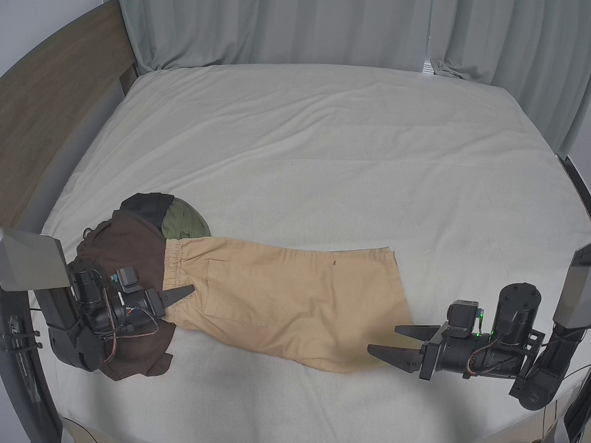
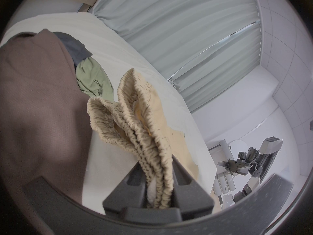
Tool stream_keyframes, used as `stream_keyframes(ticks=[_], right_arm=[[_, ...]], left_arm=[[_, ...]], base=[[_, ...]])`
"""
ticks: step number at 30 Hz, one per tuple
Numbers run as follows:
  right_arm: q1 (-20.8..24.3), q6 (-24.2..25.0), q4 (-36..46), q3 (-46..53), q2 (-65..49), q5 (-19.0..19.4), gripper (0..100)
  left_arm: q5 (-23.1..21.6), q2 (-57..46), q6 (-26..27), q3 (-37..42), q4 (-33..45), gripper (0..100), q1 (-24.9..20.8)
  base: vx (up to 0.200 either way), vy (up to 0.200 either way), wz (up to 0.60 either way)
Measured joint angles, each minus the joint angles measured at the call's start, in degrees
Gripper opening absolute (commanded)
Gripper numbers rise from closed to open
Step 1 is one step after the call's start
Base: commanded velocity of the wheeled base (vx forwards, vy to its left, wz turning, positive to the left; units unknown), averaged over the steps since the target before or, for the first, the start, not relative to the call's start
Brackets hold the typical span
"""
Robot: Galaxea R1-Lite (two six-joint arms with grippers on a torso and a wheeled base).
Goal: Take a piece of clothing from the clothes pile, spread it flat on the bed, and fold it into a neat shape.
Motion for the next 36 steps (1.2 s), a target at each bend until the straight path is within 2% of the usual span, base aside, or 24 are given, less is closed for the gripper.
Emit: stream_keyframes(ticks=[6,10,13,20,36], right_arm=[[0.0,0.0,0.0,0.0,0.1,0.0,100],[0.0,0.0,0.0,0.0,0.1,0.0,100],[0.0,0.0,0.0,0.0,0.1,0.0,100],[-0.3,0.0,0.0,0.0,0.1,0.0,100],[-1.2,0.0,0.0,-0.2,-0.1,0.1,100]], left_arm=[[-2.1,-0.3,0.7,0.9,0.0,0,2.5],[-4.9,-0.5,0.9,1.0,-0.1,0,3.1],[-5.2,-0.6,0.9,0.9,-0.1,0,2.8],[-4.3,-1.4,0.7,0.7,-0.1,0,-0.8],[1.5,-2.2,0.1,-2.5,0.0,0,-11.8]], base=[[0.000,0.000,0.00],[0.000,0.000,0.00],[0.000,0.000,0.00],[0.000,0.000,0.00],[0.000,0.000,0.00]])
